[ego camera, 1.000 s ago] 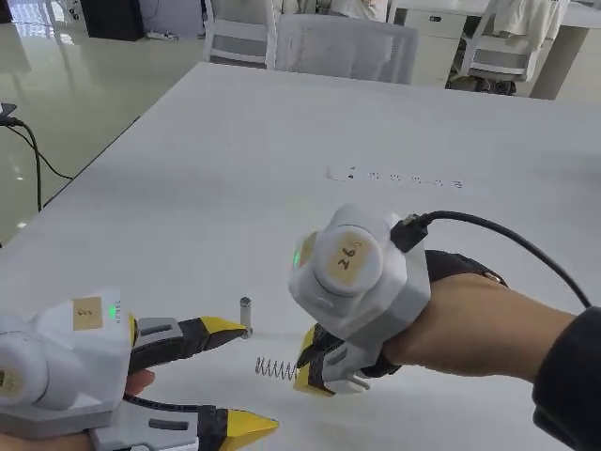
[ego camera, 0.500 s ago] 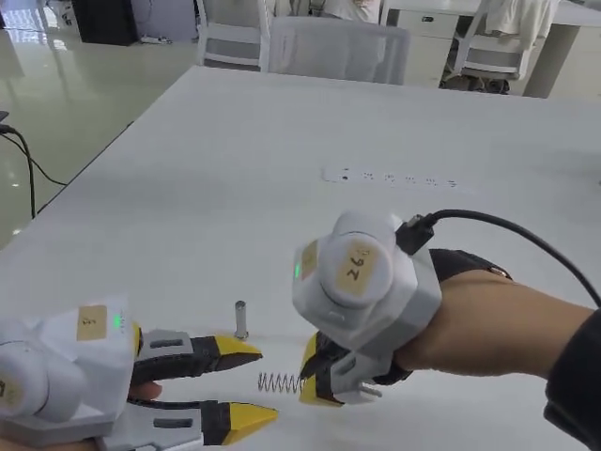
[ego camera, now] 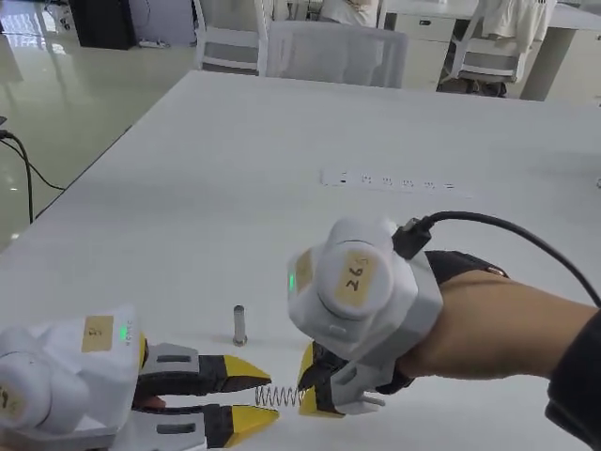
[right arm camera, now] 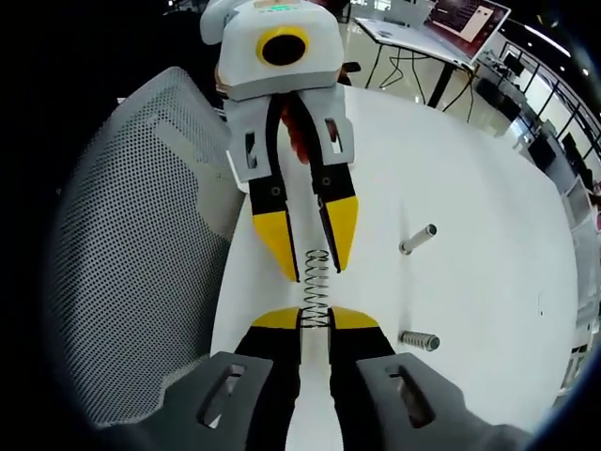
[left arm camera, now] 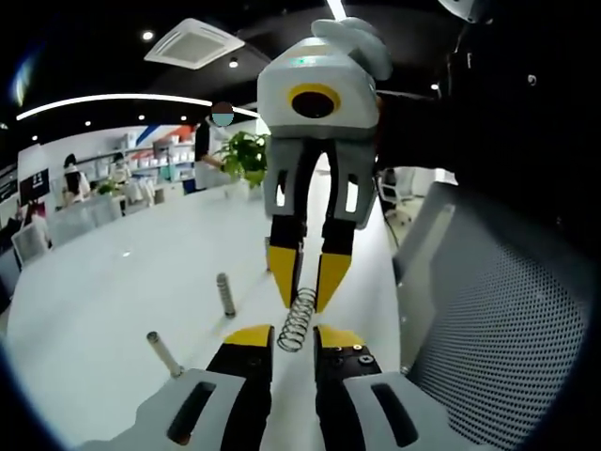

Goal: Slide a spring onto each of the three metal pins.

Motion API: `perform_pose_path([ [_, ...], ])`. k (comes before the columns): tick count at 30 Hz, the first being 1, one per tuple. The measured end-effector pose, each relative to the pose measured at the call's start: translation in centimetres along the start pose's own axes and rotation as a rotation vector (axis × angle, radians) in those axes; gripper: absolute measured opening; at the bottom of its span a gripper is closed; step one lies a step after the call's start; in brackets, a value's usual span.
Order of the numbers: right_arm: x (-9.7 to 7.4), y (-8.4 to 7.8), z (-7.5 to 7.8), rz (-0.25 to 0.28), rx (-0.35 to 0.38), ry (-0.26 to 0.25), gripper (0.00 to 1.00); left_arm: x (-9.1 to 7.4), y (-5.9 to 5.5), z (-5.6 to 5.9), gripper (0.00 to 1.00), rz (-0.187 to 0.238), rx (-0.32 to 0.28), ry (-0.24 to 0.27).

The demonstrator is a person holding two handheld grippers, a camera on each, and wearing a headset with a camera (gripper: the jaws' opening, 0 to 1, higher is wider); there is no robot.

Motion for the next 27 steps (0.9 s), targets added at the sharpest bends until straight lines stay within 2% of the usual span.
perform_pose_path([
  [3, 0.0, 0.0, -0.1, -0.007, -0.015, 0.005, 0.08, 0.0, 0.0, 0.1, 0.05, -0.002, 0.004, -0.013],
  [13, -0.2, 0.0, -0.3, -0.021, -0.023, 0.016, 0.08, 0.2, -0.1, 0.5, 0.04, -0.013, 0.022, -0.034],
  [27, -1.7, 1.3, -0.2, 0.024, -0.007, 0.012, 0.08, 0.6, -0.3, 0.2, 0.03, -0.026, 0.027, -0.03],
])
Point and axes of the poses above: the centre of the closed fingertips' face, and the gripper's own axes: x roughly forward along the fingers, z roughly to its right, y roughly out of its top, the point moved 9 cm from there along -x, roughly backward along the fingers, and after that the axes turned 4 degrees about x, right-handed, at the moved point
